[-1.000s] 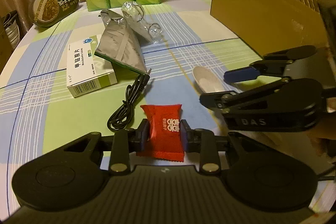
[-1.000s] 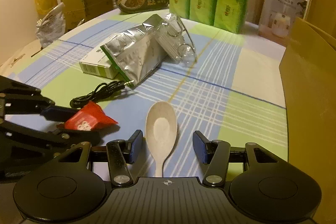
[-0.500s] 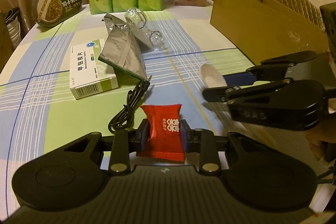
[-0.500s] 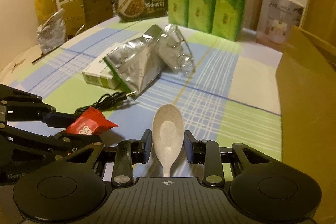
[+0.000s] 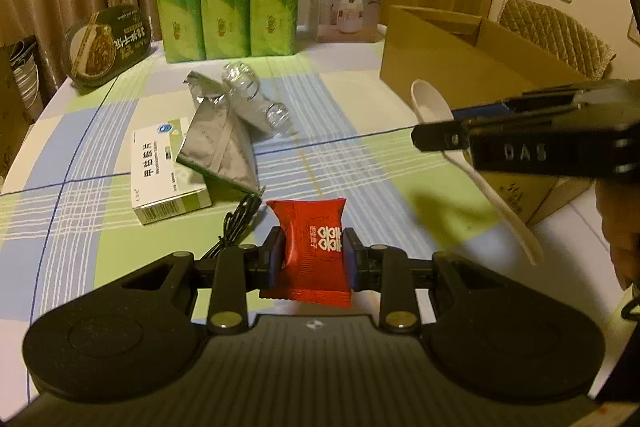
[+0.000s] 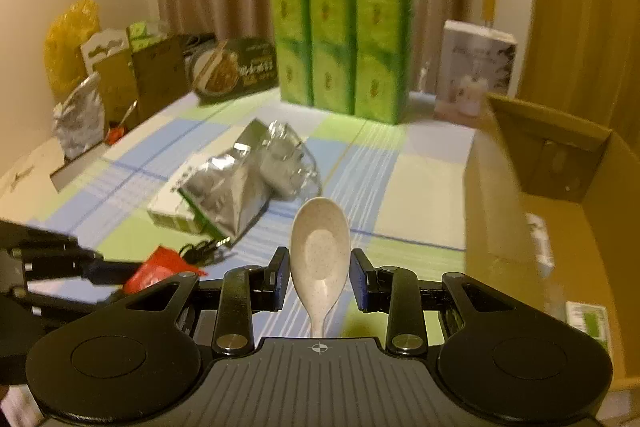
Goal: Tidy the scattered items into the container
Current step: 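Carry the candy packet and spoon over the cardboard box and open both tools to drop them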
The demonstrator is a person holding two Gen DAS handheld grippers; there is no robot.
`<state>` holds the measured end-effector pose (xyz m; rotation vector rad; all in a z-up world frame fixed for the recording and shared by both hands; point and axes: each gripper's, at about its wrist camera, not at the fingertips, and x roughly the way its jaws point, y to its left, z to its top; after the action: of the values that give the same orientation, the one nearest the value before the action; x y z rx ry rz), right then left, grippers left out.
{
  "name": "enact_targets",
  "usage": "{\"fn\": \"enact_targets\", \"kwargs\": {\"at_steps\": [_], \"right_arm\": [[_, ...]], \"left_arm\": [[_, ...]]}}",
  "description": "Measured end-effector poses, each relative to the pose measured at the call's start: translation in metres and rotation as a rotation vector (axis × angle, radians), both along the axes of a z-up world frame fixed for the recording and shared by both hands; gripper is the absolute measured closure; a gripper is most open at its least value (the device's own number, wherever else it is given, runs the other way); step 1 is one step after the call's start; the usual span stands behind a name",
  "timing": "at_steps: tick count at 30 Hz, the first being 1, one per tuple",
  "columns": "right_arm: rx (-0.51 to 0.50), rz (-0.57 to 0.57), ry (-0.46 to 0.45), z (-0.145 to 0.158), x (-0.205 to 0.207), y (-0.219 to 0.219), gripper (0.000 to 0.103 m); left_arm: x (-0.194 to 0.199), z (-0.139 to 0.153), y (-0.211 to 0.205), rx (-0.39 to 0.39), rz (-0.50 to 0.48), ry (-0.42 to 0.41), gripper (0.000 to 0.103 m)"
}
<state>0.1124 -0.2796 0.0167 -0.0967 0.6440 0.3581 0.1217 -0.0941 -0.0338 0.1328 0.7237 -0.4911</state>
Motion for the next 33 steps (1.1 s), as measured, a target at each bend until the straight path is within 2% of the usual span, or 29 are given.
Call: {"fn": "enact_targets", "kwargs": {"at_steps": [8, 16, 24, 33], "right_arm": [[0.048, -0.058, -0.032, 0.038, -0.016, -0.028, 0.074], [0.055, -0.135, -0.072, 0.07, -0.03, -0.075, 0.074], [0.048, -0.211, -0.104, 0.094, -0.032, -0.131, 0.074], [0.085, -0.291, -0.134, 0.113, -0.013, -0.194, 0.074]], "left_arm": [[-0.015, 0.029, -0.015, -0.038, -0.017, -0.018, 0.077], [-0.026, 0.055, -0.05, -0.071, -0.064, -0.044, 0.077], [-0.025, 0.077, -0.103, -0.098, -0.143, -0.056, 0.077], [-0.011, 0.099, -0.166, -0.134, -0.213, -0.067, 0.077]]}}
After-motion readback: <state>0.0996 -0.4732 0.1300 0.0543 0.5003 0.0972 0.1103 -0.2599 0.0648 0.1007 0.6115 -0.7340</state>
